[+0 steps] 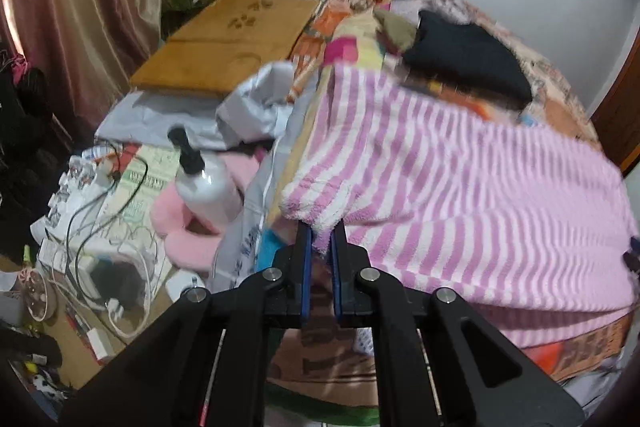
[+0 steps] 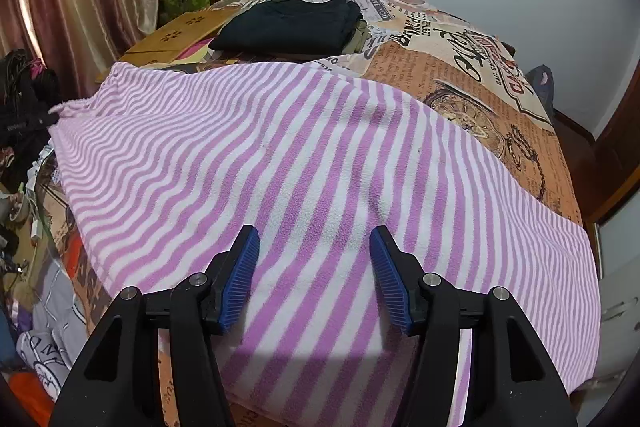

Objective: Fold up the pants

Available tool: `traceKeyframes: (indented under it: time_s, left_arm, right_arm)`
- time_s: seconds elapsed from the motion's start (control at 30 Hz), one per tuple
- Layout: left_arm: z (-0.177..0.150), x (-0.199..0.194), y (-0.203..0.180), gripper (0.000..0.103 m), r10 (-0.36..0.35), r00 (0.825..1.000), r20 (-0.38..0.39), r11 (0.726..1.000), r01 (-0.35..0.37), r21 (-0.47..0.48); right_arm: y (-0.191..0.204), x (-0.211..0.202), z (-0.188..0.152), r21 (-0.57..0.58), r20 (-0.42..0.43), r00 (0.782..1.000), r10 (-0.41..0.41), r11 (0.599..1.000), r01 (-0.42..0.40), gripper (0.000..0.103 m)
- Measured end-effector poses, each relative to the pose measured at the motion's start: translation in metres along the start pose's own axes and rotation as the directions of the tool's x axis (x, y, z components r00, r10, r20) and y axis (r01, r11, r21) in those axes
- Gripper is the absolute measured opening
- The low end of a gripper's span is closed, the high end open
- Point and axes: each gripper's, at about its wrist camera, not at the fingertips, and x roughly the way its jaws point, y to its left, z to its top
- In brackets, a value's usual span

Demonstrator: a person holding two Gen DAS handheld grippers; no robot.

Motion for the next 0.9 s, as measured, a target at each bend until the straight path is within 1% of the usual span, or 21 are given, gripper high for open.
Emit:
traceKeyframes:
  time_s: [0.07, 0.17, 0.2, 0.3, 0.33, 0.37, 0.47, 0.6, 0.7, 0.77, 0.87, 0.9]
  left_arm:
    - [-0.008, 0.006, 0.0, 0.01, 0.003, 1.0, -0.018, 1.0, -0.003, -0.011]
    - [-0.018, 0.007, 0.008, 0.011, -0.028, 0.999, -0.032, 0.998, 0.026, -0.062]
    - [-0.019, 0.007, 0.009, 0.012, -0.028, 0.999, -0.034, 0.998, 0.026, -0.065]
    - [-0.018, 0.006, 0.008, 0.021, -0.001, 0.999, -0.04, 0.999, -0.001, -0.044]
    - [-0.016, 0.005, 0.007, 0.03, 0.02, 0.999, -0.041, 0.999, -0.021, -0.038]
    - [-0.016, 0.004, 0.007, 0.034, 0.032, 0.999, -0.041, 0.999, -0.033, -0.033]
    - [-0.013, 0.0, 0.008, 0.034, 0.025, 0.999, -0.047, 0.999, -0.026, -0.027]
    - [-0.01, -0.014, -0.004, 0.034, 0.082, 0.996, -0.03, 0.996, -0.081, 0.045]
    - [-0.002, -0.028, -0.013, 0.034, 0.103, 0.995, -0.002, 0.992, -0.102, 0.069]
    - [0.006, -0.039, -0.022, 0.034, 0.1, 0.995, 0.022, 0.992, -0.101, 0.076]
    - [0.021, -0.054, -0.046, 0.034, 0.078, 0.995, 0.059, 0.992, -0.083, 0.094]
    - [0.028, -0.058, -0.059, 0.034, 0.059, 0.996, 0.072, 0.992, -0.067, 0.109]
  right_arm:
    - [-0.001, 0.0, -0.001, 0.008, 0.0, 1.0, 0.004, 1.0, -0.004, 0.054]
    - [-0.002, -0.001, -0.002, 0.01, -0.003, 1.0, 0.01, 1.0, -0.01, 0.055]
    - [-0.002, 0.0, -0.002, 0.008, -0.006, 1.0, 0.01, 1.0, -0.01, 0.055]
    - [-0.002, -0.001, -0.002, 0.001, -0.008, 1.0, 0.011, 1.0, -0.011, 0.055]
    - [-0.003, -0.002, -0.003, 0.0, -0.007, 1.0, 0.011, 1.0, -0.011, 0.055]
    - [-0.004, -0.003, -0.003, 0.001, -0.007, 1.0, 0.011, 1.0, -0.011, 0.055]
    - [-0.01, -0.008, -0.01, 0.014, -0.008, 1.0, 0.012, 1.0, -0.012, 0.057]
    - [-0.03, -0.02, -0.024, 0.072, -0.02, 1.0, 0.008, 0.997, -0.007, 0.059]
    - [-0.049, -0.033, -0.037, 0.129, -0.027, 1.0, -0.005, 0.992, 0.009, 0.06]
    - [-0.063, -0.044, -0.044, 0.175, -0.023, 0.999, -0.033, 0.984, 0.036, 0.06]
    - [-0.086, -0.067, -0.055, 0.235, 0.019, 0.996, -0.089, 0.969, 0.083, 0.06]
    - [-0.094, -0.074, -0.057, 0.255, 0.03, 0.994, -0.105, 0.962, 0.094, 0.06]
